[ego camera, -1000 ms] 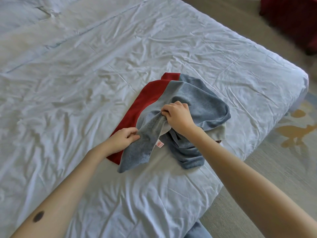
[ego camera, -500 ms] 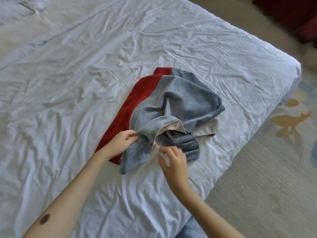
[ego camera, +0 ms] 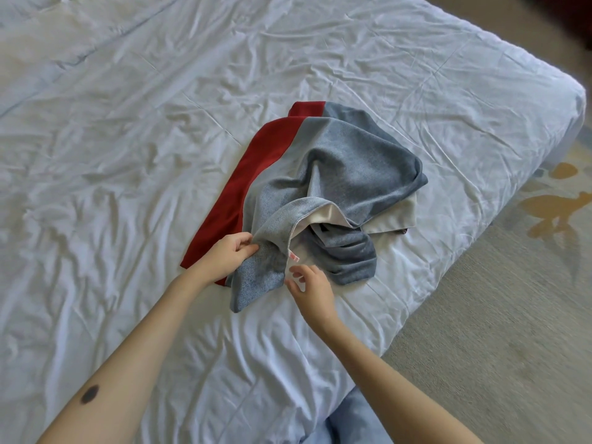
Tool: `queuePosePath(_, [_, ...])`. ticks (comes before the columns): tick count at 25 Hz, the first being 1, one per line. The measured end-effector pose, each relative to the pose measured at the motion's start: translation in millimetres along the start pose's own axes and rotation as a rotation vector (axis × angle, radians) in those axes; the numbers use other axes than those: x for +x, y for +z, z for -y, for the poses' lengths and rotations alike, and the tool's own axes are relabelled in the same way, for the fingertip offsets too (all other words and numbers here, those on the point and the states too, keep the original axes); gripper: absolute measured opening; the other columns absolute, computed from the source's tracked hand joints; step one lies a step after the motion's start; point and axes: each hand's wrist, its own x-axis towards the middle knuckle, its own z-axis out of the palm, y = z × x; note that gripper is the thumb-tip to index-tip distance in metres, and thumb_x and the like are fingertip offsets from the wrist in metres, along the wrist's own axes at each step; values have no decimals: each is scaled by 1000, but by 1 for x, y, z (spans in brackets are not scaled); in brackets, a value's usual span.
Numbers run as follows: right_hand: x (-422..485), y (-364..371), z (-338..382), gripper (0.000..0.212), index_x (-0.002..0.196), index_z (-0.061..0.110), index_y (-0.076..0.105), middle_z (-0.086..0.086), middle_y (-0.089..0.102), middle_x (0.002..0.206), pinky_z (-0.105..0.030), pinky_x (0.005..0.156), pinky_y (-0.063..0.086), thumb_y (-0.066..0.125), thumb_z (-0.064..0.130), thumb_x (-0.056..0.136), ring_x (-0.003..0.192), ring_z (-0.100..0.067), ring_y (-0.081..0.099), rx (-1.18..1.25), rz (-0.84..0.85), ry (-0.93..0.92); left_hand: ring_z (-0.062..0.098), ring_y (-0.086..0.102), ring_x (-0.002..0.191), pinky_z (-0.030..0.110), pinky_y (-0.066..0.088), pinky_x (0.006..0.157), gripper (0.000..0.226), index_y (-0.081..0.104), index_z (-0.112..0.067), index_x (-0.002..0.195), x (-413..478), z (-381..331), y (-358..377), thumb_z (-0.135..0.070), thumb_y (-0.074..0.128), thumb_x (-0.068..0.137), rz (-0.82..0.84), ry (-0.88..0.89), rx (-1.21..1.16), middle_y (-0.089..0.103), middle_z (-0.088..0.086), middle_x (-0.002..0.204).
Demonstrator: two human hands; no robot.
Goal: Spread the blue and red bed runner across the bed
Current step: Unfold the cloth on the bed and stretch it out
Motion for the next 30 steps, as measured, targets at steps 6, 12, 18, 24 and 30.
queuePosePath(6, [4,6,1,9,84,9,63,-12,63,87,-34,72,43,62,18,83,83,-26,58,25,67,41,14,55,66,30,41,67,15,63,-18,81,-3,4,4,-19,53,92,-44,-19,66,65,6,70])
queuePosePath(12, [-9,12,-18,12,81,7,65,-14,67,87,-37,71,46,54,13,81,82,-30,60,-68,178,50,24,63,77,40,49,68,12,54,-24,80,-5,20,20,-31,54,89,-112,-27,311,68,-2,77])
queuePosePath(18, [-22,37,-30,17,75,5,65,-16,65,81,-38,62,43,52,13,83,75,-31,57,-153,282,51,25,62,81,39,50,70,14,52,-22,90,-13,48,46,-36,54,89,-216,37,460,69,0,86])
queuePosePath(24, [-65,75,-30,25,60,13,56,-6,52,68,-30,54,32,47,11,84,64,-23,47,-194,305,63,25,61,76,29,37,60,15,49,-18,82,-48,81,52,-30,58,87,-230,149,531,65,0,79])
queuePosePath(30, [-145,149,-20,20,69,3,57,-15,59,69,-33,52,34,52,16,83,65,-28,52,-176,221,71,30,60,88,32,38,69,8,57,-14,89,-103,128,63,-20,58,84,-289,233,673,66,6,91])
